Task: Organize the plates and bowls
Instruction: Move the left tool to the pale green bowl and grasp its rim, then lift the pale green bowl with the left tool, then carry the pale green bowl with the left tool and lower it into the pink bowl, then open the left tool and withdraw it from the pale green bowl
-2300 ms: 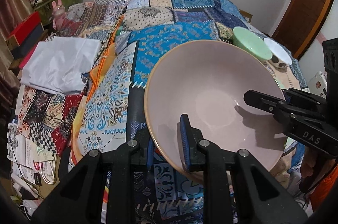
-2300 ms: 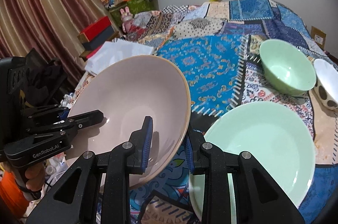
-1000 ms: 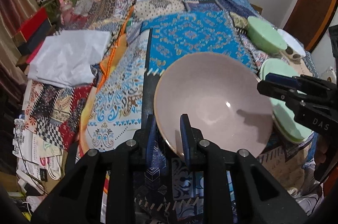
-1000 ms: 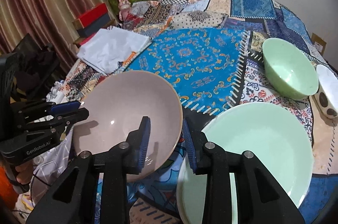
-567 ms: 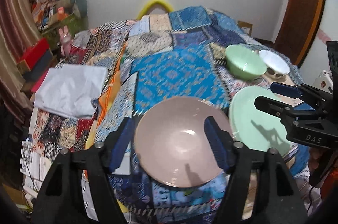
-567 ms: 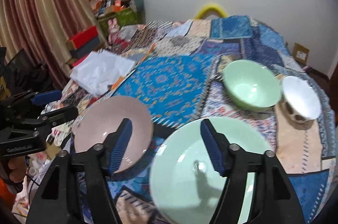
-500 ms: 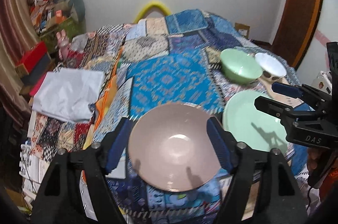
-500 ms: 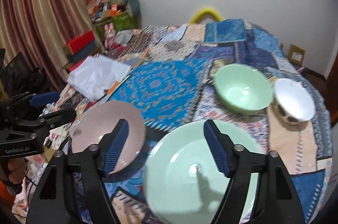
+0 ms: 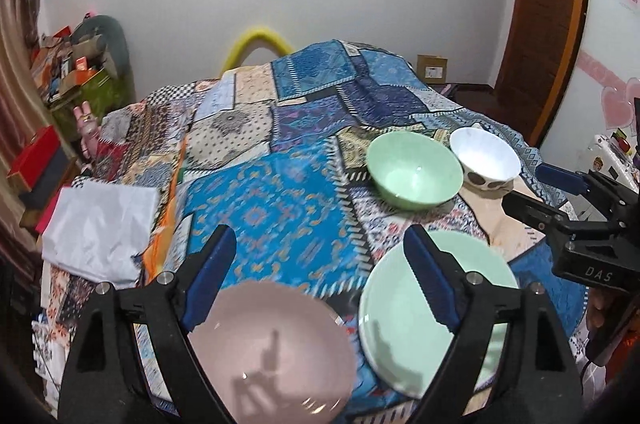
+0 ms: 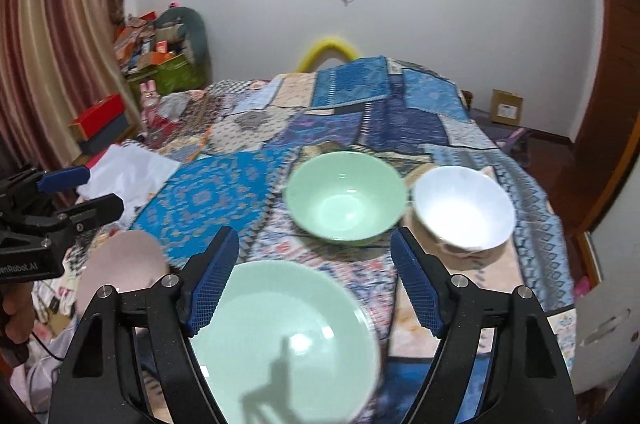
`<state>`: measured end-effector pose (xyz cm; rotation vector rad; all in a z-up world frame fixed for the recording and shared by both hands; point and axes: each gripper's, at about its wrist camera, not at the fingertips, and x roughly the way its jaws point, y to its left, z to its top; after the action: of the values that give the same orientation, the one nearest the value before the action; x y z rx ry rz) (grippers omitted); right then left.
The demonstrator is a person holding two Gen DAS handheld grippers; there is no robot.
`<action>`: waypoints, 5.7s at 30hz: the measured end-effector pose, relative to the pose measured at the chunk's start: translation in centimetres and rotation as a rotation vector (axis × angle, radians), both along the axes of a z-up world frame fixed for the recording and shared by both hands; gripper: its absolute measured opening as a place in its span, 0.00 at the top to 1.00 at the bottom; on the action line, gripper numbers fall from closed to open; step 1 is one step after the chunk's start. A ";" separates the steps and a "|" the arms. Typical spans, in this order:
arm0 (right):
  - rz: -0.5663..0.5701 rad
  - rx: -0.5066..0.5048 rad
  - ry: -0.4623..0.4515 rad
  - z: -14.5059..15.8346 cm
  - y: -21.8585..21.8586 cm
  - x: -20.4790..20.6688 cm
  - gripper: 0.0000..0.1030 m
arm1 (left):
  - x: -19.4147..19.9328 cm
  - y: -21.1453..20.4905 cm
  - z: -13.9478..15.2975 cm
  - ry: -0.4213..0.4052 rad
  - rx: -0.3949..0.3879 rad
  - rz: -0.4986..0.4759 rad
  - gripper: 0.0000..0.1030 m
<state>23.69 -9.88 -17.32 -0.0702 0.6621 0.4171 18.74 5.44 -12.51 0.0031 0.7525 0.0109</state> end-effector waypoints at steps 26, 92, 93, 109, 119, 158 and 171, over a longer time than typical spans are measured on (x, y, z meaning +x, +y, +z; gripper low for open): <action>-0.024 0.076 0.238 -7.8 -2.3 10.4 0.51 | 17.7 -4.7 -9.6 0.284 -0.039 -0.083 0.32; 0.113 0.099 0.103 0.1 1.7 -0.1 0.73 | 2.0 -2.8 -0.8 0.164 -0.053 -0.025 0.82; 0.118 0.099 0.101 0.2 1.8 -0.6 0.73 | 1.6 -2.6 -0.7 0.161 -0.053 -0.021 0.82; 0.207 0.114 0.113 -0.4 5.5 -4.9 0.73 | -4.9 1.6 -1.1 0.154 -0.087 0.069 0.82; 0.274 0.118 0.168 -2.4 8.6 -5.4 0.73 | -6.8 5.2 -3.7 0.193 -0.115 0.143 0.82; 0.344 0.052 0.325 -7.7 14.0 -4.3 0.73 | -6.5 10.6 -11.4 0.335 -0.136 0.215 0.82; 0.334 0.059 0.292 -7.0 12.9 -4.3 0.73 | -5.4 9.7 -11.7 0.363 -0.058 0.207 0.82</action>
<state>19.40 3.05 -24.34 -0.0647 0.9297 0.7776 13.34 15.11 -24.18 -0.1308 1.1129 0.1897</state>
